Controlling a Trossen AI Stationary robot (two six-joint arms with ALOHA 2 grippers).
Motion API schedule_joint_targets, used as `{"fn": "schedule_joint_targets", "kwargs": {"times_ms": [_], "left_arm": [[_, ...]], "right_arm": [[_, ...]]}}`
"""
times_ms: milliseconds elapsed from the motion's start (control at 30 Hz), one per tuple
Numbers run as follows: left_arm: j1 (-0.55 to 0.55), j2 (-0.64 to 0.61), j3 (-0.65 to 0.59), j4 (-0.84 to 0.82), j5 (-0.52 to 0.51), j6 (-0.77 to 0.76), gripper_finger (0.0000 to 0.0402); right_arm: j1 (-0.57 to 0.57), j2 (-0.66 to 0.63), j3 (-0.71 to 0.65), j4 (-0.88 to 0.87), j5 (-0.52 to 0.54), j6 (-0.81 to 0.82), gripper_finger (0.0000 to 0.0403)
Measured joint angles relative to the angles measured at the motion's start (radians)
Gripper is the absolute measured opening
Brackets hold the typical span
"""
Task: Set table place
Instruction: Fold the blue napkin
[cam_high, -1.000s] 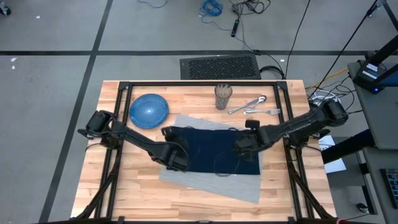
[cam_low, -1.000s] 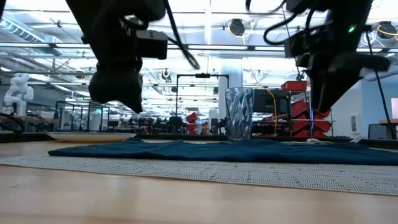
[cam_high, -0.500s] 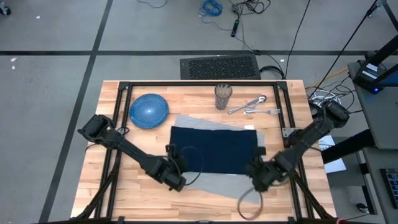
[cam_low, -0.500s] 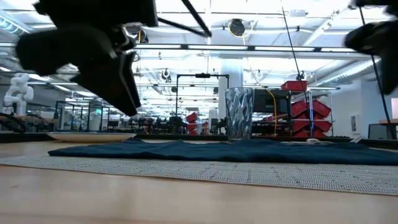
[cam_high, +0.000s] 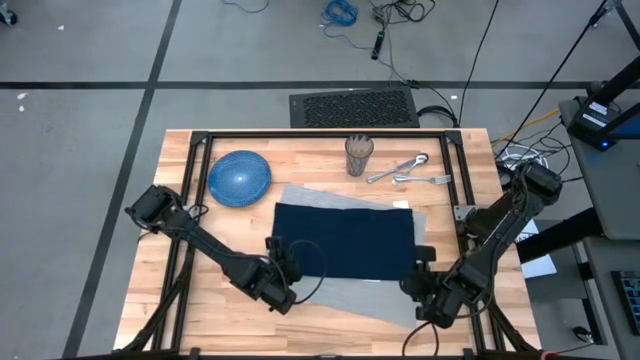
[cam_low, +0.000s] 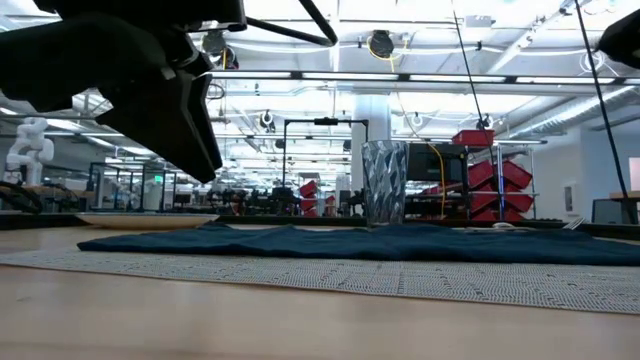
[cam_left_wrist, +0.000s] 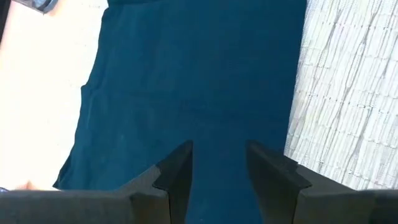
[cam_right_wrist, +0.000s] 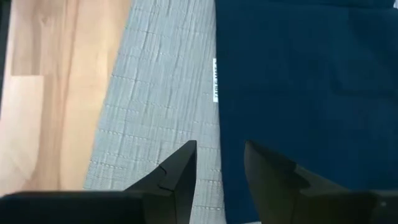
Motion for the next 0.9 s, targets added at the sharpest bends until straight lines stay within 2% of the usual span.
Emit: {"fn": "schedule_joint_targets", "kwargs": {"times_ms": [200,433,600,900], "left_arm": [[-0.03,0.0,0.0,-0.018,0.023,-0.053,0.0132],[-0.028,0.0,0.0,0.08,0.003,-0.103,0.0132],[-0.007,0.0,0.0,0.085,-0.002,-0.172,0.0132],[-0.001,0.002,0.0,0.077,-0.014,-0.102,0.0132]], "right_arm": [[-0.002,0.0,0.0,0.037,0.018,-0.009,0.012],[-0.002,0.0,0.0,0.083,0.06,-0.043,0.012],[-0.004,0.0,0.0,0.094,0.056,-0.056,0.012],[0.005,0.0,0.0,0.0,0.018,0.022,0.012]]}}
